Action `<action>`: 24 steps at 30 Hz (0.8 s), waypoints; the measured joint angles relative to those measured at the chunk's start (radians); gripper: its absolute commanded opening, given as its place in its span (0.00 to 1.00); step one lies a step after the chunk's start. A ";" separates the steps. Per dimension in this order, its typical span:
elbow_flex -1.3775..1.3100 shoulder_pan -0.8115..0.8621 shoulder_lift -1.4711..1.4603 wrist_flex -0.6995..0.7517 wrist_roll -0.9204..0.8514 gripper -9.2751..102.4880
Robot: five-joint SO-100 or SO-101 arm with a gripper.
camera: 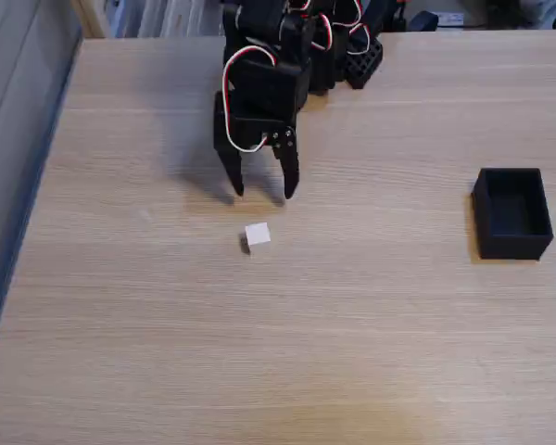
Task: Pick a white block and place it in the black box.
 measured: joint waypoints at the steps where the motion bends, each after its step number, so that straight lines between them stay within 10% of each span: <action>1: -0.012 0.000 -0.017 -0.006 0.000 0.34; 24: -0.222 -0.038 -0.273 -0.080 0.072 0.34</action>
